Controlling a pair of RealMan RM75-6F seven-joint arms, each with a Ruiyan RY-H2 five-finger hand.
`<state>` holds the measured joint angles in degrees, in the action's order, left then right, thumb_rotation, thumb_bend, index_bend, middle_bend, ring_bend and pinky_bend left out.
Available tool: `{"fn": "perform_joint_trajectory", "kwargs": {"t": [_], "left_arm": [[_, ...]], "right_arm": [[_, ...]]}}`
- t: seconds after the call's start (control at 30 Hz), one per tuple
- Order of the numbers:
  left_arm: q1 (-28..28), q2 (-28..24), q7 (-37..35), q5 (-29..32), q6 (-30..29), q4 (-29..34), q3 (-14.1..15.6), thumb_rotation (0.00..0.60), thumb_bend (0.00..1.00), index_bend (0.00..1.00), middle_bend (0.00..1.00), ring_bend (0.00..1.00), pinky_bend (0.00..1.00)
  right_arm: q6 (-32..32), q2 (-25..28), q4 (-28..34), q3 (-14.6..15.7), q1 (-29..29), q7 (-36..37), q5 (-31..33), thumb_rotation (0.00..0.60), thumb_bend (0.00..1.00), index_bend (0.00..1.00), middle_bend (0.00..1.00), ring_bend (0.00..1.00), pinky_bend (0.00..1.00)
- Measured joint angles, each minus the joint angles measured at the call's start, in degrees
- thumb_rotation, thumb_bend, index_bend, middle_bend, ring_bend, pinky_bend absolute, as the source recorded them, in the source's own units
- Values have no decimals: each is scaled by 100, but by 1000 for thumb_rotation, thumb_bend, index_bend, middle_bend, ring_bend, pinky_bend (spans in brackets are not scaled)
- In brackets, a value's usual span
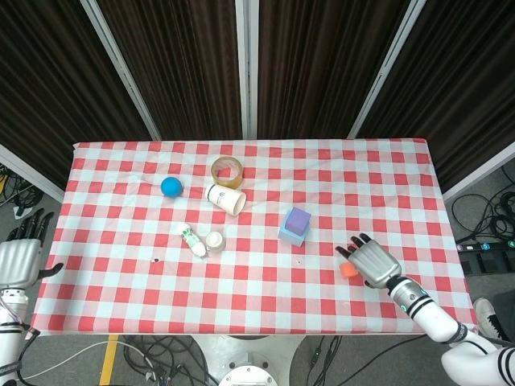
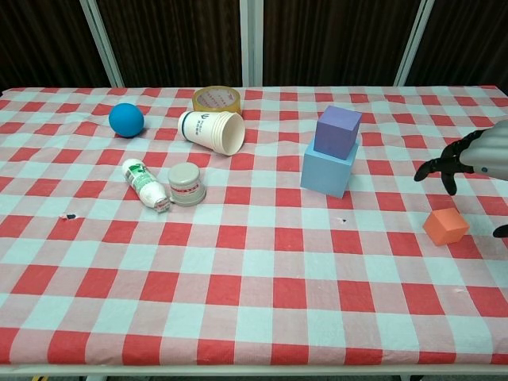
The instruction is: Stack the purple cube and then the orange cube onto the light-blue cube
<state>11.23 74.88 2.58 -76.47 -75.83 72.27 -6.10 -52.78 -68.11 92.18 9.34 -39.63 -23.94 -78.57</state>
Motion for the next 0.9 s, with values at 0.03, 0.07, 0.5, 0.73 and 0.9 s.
{"fn": "perform_joint_trajectory", "kwargs": {"t": [0.03,0.07,0.5,0.73,0.9], "left_arm": [[2,3,-3,-6,3,-4,3,600,106,134,139,127,250],[2,6,-3,-9,5,-9,8,600,106,134,139,127,250],[-48,-4,-56,-33,35,-109,84,600,106,134,139,127,250],[-60,-39,-68,-45,57,-109,107,600,107,134,139,127,250],[-60,-57,-73,-54,76,-113,120,600,106,134,139,127,250]], "right_arm": [[13,-38,-36,-13,10,27,-37,600,45,164,363,155,191],[21,-70,-69,-28,19,45,-69,600,46,164,364,155,191],[226,-500,-505,-213,123,135,-146,600,51,166,378,167,191],[303,-713,-723,-306,161,142,-142,600,69,175,409,196,192],[282,-837,-876,-367,202,164,-187,600,89,194,456,229,196]]}}
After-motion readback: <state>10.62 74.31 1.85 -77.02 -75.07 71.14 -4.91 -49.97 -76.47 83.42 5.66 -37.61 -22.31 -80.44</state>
